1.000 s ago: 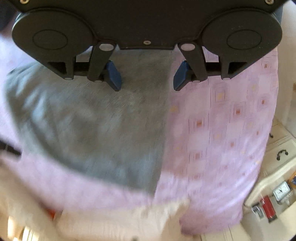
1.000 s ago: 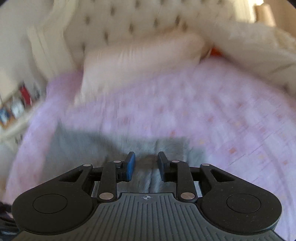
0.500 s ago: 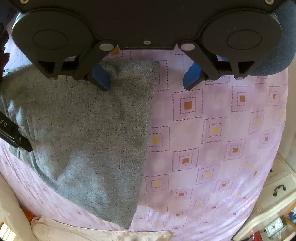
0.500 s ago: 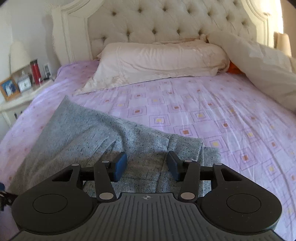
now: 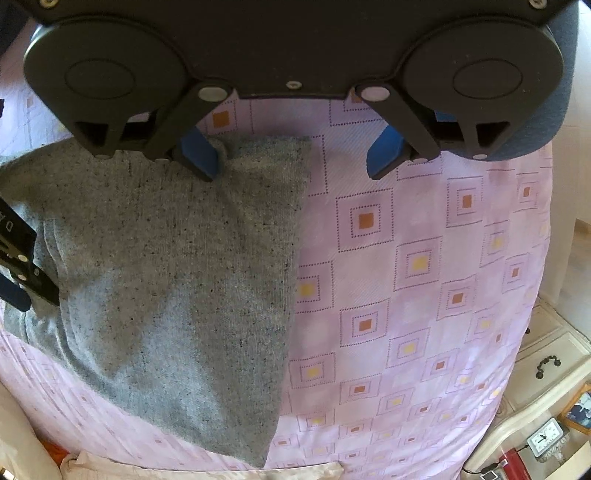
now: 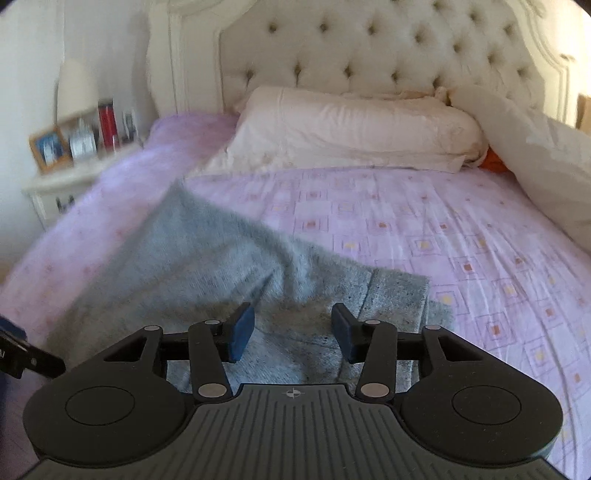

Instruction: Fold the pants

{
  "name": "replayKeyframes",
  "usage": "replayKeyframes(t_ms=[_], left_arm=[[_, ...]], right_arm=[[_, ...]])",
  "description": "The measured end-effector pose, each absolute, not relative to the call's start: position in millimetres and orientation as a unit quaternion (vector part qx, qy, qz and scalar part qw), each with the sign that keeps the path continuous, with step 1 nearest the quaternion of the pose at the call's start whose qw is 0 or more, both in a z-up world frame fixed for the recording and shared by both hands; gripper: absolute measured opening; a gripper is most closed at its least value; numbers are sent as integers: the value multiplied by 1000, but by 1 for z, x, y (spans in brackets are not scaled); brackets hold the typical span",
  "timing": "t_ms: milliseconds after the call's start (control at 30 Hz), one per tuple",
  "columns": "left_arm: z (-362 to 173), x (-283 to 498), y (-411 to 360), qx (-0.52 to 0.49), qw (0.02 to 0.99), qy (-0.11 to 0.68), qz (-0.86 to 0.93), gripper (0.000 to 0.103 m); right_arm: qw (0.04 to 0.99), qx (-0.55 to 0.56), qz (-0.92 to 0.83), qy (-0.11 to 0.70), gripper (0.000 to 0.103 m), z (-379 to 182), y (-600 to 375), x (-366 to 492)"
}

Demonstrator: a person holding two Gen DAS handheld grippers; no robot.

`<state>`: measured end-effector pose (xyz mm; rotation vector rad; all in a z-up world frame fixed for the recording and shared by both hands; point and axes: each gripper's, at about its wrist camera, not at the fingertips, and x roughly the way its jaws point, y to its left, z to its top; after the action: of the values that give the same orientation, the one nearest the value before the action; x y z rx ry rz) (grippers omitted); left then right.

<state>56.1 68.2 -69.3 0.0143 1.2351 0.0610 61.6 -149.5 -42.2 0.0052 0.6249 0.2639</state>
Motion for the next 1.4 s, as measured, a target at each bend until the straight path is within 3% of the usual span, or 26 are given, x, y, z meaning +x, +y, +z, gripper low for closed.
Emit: replayKeyframes(t_ms=[133, 300, 467, 700, 900, 1167, 1400], left_arm=[[-46, 52, 73, -12, 821, 571, 20, 68], [-5, 52, 62, 18, 874, 486, 4, 69], [2, 100, 42, 35, 889, 457, -17, 69], [-23, 181, 18, 51, 892, 448, -19, 70], [-76, 244, 31, 61, 859, 507, 27, 77], [-53, 224, 48, 40, 876, 481, -5, 73], [-43, 169, 77, -26, 873, 484, -58, 74]], right_arm=[[957, 32, 112, 264, 45, -31, -162, 56], [958, 43, 82, 271, 45, -34, -172, 62], [952, 54, 42, 298, 45, -44, -181, 69], [942, 68, 19, 328, 48, -61, -188, 77], [941, 73, 22, 330, 54, -62, -192, 73], [920, 128, 7, 371, 77, -65, -211, 70], [882, 246, 15, 402, 79, -77, -236, 68]])
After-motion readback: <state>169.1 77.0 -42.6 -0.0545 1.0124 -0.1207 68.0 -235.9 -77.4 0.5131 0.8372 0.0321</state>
